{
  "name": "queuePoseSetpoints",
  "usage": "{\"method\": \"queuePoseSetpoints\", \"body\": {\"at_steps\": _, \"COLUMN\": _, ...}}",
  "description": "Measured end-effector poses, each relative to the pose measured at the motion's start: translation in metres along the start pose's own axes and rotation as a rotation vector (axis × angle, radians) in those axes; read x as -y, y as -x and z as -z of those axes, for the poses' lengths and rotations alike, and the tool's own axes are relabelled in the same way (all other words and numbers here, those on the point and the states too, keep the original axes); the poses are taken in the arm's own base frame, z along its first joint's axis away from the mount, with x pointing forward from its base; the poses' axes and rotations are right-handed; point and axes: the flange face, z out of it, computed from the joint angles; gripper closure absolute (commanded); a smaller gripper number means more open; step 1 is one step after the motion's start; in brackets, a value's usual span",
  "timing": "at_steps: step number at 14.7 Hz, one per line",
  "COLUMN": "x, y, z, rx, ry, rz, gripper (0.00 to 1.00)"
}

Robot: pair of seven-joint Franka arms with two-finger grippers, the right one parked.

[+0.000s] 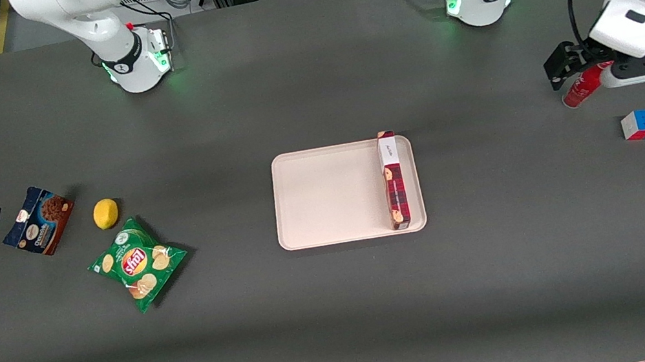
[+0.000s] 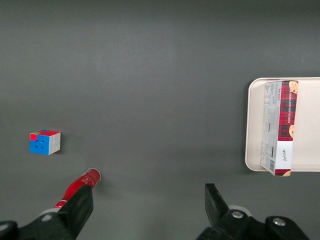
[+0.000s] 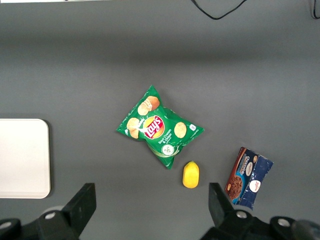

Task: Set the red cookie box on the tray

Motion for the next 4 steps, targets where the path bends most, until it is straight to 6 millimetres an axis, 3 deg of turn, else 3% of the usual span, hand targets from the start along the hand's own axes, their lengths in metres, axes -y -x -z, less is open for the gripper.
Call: {"method": "queuePoseSetpoints", "body": {"at_steps": 4, "x": 0.0019, "y": -0.0037, "z": -0.0057, "rx": 0.007, "ry": 0.003, "rz": -0.001, "gripper": 0.0}}
